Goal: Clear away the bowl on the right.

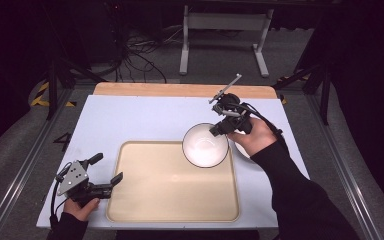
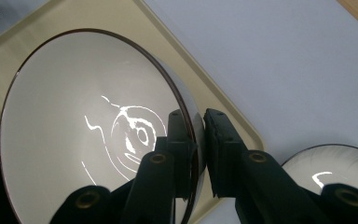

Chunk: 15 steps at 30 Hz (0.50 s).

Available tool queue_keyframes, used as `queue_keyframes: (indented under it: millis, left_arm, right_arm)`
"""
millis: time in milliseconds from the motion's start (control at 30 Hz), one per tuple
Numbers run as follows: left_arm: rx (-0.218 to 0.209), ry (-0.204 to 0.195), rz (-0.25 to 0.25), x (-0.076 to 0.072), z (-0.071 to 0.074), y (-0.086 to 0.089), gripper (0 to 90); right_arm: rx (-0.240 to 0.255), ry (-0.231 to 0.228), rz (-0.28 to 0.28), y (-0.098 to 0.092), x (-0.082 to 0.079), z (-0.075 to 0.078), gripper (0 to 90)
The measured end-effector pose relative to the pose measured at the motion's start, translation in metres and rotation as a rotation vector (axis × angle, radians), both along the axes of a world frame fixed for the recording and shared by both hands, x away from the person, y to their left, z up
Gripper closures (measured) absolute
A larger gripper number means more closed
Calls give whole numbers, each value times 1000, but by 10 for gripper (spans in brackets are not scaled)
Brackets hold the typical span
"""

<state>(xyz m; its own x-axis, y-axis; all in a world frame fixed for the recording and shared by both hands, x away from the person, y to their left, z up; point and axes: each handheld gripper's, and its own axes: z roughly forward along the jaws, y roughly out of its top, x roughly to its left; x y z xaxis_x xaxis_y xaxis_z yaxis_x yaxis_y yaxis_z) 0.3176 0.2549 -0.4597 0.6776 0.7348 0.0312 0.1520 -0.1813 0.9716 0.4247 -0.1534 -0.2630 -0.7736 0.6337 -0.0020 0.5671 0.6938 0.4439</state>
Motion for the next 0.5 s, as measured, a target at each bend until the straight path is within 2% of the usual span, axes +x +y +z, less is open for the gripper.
queue_keyframes:
  millis: [500]
  left_arm:
    - [-1,0,0,0,0,0,67]
  right_arm:
    - [26,17,85,36,-6,-7,808]
